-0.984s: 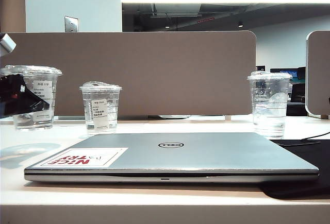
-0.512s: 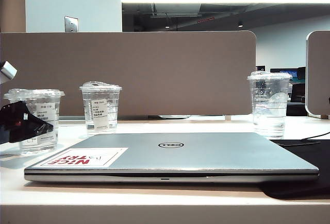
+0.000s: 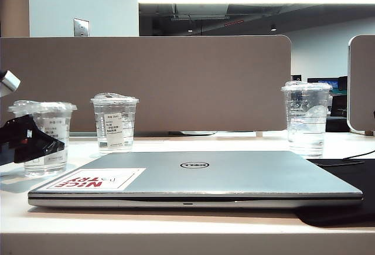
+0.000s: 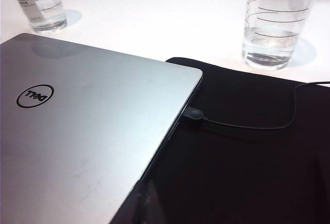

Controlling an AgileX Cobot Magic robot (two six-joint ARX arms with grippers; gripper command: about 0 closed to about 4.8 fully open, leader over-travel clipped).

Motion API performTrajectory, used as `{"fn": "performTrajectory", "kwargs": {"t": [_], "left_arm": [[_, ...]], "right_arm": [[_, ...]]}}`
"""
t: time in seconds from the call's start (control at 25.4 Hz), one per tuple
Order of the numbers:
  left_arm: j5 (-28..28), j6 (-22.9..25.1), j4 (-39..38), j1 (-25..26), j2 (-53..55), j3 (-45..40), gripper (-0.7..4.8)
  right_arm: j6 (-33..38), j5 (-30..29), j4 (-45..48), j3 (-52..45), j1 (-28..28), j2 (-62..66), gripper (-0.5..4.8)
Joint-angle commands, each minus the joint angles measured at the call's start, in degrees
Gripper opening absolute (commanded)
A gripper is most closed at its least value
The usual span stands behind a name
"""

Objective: Pick up the coffee cup on the middle and place it on the left side of the laptop.

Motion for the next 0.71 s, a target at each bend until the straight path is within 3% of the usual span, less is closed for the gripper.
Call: {"fn": "performTrajectory", "kwargs": {"t": [0.04, 0.2, 0.35, 0.71], "left_arm": [[0.76, -0.17, 1.01, 0.07, -0.04, 0.02, 4.01], [1.55, -0.17, 1.42, 0.11, -0.17, -0.59, 4.79], [0.94, 0.13, 2.08, 0.15, -2.16, -3.50, 4.79], [-7.52, 2.84, 2.14, 0.17, -12.28, -13.35, 4.79]], "right_arm": [[0.02, 0.07, 1.01, -0.22, 0.07, -0.09, -0.05], [0.02, 0.07, 1.01, -0.22, 0.04, -0.09, -0.05], [0.02, 0.07, 1.01, -0.22, 0.04, -0.09, -0.05], [0.02, 0.07, 1.01, -0.22, 0.07, -0.11, -0.05]]}}
